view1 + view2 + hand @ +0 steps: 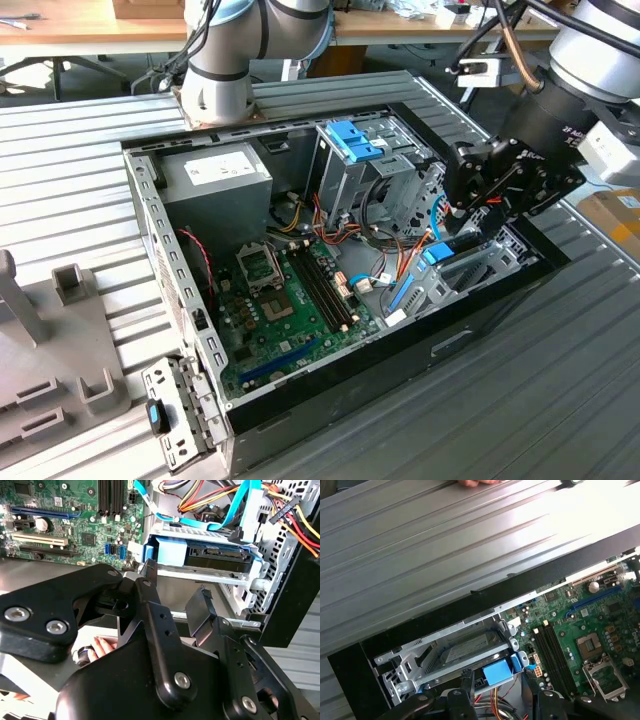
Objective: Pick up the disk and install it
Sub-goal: 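Insert the first disk wire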
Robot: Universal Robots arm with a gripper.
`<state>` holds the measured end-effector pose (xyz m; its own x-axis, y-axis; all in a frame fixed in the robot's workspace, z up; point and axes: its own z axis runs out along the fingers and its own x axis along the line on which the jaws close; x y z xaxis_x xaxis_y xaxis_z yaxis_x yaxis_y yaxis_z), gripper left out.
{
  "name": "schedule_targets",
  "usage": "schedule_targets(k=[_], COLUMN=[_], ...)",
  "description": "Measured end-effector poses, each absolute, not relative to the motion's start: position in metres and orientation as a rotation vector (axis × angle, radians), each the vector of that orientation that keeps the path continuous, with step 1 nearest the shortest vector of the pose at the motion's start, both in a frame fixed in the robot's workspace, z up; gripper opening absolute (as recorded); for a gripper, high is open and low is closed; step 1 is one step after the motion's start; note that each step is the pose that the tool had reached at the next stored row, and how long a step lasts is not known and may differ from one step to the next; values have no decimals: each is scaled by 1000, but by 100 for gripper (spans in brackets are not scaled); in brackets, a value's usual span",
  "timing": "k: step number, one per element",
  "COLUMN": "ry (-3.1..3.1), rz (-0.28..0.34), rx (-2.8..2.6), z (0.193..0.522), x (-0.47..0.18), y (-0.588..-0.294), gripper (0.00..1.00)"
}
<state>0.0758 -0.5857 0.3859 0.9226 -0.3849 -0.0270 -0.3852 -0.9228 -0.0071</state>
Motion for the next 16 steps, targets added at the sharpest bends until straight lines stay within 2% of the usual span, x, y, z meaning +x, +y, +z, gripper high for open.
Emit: schedule_targets(k=[10, 16], ry=[554, 546], rz=[-44, -62], rx=[-3002, -2982], z=[386, 386], x=[76, 76], y=[-586, -586], gripper=[50, 50])
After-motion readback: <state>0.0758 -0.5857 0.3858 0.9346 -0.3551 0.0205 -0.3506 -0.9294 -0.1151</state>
